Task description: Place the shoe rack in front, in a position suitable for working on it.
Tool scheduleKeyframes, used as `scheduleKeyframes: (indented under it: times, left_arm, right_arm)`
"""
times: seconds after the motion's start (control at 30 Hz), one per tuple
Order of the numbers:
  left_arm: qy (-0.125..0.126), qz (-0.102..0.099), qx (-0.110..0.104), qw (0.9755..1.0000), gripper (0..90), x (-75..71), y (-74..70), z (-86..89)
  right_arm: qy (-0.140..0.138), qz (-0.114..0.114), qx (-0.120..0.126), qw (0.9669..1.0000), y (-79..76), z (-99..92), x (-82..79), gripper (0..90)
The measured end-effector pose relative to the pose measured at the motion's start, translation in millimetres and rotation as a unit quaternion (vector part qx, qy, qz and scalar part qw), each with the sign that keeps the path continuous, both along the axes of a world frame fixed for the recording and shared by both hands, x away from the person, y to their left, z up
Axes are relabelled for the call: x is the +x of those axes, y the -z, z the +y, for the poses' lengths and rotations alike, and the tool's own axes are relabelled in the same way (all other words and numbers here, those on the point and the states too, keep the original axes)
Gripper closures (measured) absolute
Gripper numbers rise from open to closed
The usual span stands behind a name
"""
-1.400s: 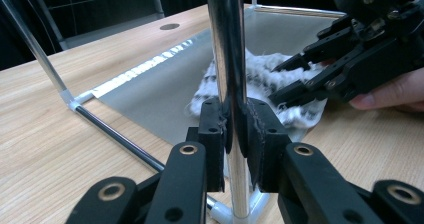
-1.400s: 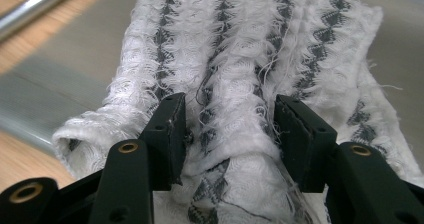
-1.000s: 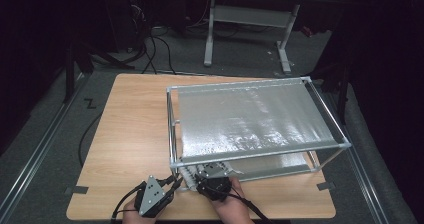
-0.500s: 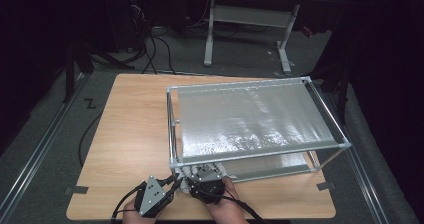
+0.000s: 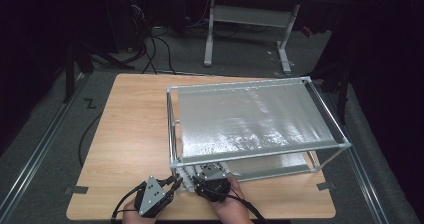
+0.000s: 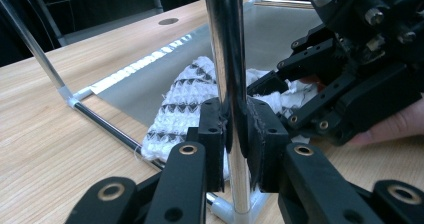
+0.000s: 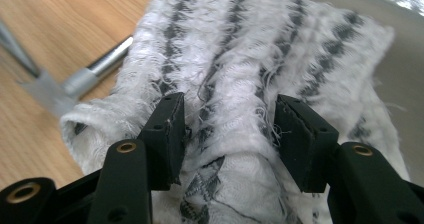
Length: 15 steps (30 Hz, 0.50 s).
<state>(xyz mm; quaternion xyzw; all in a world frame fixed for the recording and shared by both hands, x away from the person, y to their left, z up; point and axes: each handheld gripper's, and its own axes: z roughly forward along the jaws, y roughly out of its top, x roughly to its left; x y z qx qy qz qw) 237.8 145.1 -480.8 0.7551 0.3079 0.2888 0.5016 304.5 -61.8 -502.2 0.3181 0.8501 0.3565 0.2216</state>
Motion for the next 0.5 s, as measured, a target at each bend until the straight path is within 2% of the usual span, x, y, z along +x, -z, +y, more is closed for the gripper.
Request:
scheduleKeyframes:
  times: [0.2, 0.23, 0.27, 0.3, 0.37, 0.5]
  left_arm:
    - [0.001, 0.001, -0.002, 1.0, 78.2, 0.3, 0.3, 0.3]
    - [0.001, 0.002, -0.003, 1.0, 78.2, 0.3, 0.5, 0.3]
    - [0.001, 0.002, -0.003, 1.0, 78.2, 0.4, 0.6, 0.4]
    - [0.002, 0.003, -0.003, 1.0, 78.2, 0.4, 0.7, 0.4]
    - [0.003, 0.004, -0.003, 1.0, 78.2, 0.6, 0.9, 0.5]
    - [0.003, 0.006, -0.005, 1.0, 78.3, 1.0, 1.1, 0.8]
  right_arm:
    - [0.021, 0.003, 0.006, 0.9998, 1.1, -15.0, 4.4, 47.1]
    - [0.024, 0.004, 0.005, 0.9997, 1.0, -17.5, 4.8, 47.1]
    - [0.025, -0.003, -0.007, 0.9996, 1.3, -21.5, 6.4, 47.1]
    - [0.026, -0.002, -0.001, 0.9997, 1.3, -22.7, 6.6, 47.1]
    - [0.04, 0.004, -0.002, 0.9992, 0.9, -26.5, 7.3, 47.1]
    - [0.047, 0.004, -0.002, 0.9989, 0.9, -35.1, 10.8, 47.0]
